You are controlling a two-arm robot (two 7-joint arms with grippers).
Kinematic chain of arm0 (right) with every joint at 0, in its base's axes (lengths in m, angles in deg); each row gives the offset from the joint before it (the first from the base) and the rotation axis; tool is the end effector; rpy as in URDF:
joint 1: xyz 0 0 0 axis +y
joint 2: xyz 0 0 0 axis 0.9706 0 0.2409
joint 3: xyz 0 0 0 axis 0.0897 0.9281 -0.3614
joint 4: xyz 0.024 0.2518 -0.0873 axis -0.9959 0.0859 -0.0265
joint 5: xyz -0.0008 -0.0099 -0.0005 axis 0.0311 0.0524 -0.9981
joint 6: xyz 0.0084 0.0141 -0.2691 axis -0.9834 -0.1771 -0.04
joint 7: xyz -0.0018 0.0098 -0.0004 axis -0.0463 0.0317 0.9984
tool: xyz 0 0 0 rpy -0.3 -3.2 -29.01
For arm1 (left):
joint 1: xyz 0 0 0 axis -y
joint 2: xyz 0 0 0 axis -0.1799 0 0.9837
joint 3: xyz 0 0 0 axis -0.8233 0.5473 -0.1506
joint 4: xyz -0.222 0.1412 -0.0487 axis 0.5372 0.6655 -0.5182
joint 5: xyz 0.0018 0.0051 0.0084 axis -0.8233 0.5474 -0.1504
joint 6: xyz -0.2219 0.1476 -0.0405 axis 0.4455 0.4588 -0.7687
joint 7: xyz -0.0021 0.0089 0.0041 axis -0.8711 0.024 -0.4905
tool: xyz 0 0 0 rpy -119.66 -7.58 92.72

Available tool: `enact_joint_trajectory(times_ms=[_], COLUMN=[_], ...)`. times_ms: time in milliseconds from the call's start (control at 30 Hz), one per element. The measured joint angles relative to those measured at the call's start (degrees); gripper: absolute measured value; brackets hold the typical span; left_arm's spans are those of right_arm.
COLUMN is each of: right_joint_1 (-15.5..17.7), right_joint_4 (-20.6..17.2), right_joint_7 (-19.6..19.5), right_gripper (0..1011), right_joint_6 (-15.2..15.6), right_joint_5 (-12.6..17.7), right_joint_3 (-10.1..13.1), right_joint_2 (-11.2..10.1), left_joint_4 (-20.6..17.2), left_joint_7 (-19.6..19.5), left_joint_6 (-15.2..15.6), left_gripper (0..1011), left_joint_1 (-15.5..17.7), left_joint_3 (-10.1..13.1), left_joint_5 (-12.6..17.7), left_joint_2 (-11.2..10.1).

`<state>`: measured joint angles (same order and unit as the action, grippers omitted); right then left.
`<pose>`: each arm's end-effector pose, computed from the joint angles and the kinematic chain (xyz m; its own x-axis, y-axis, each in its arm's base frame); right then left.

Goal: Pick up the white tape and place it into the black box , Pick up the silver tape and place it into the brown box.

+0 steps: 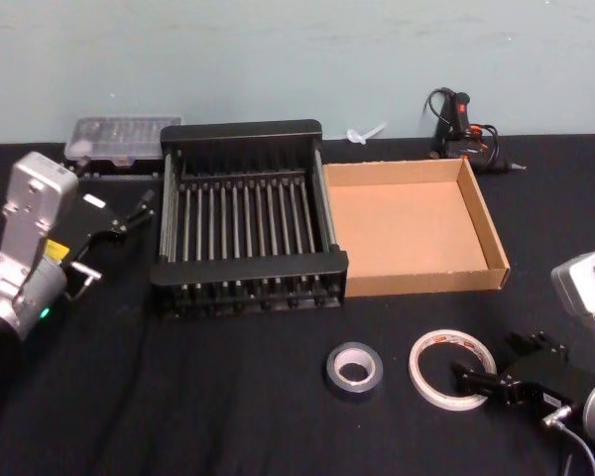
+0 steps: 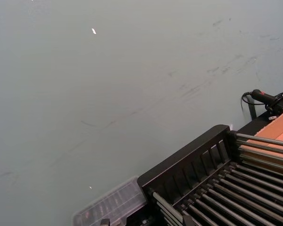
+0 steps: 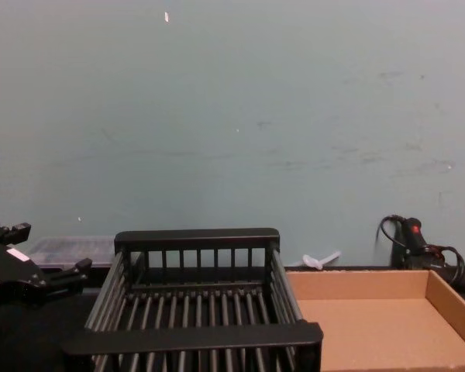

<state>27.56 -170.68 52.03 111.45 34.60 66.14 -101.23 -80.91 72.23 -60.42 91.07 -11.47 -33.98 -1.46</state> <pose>0.2218 -0.0696 -0.2636 0.4801 -0.8764 0.0391 0.7408 0.3811 -0.5531 0.3174 0.0801 -0.2766 0.2923 0.8803 0.3737 -0.9553 0.2873 0.0703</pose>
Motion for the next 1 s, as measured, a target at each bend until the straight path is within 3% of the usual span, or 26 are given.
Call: enact_joint_trajectory(times_ms=[300,1000], right_joint_1=[-0.01,-0.01], right_joint_4=[-0.03,-0.05], right_joint_7=[-0.02,-0.09], right_gripper=[859,188], right_joint_6=[-0.04,-0.08], right_joint_5=[0.14,0.28], right_joint_3=[-0.03,-0.06], right_joint_2=[-0.06,-0.12], left_joint_4=[0.00,0.00], left_joint_7=[0.00,0.00], left_joint_6=[0.00,0.00], left_gripper=[1001,1001], left_joint_1=[0.00,0.00], left_joint_3=[0.00,0.00], left_joint_5=[0.00,0.00], left_joint_2=[0.00,0.00])
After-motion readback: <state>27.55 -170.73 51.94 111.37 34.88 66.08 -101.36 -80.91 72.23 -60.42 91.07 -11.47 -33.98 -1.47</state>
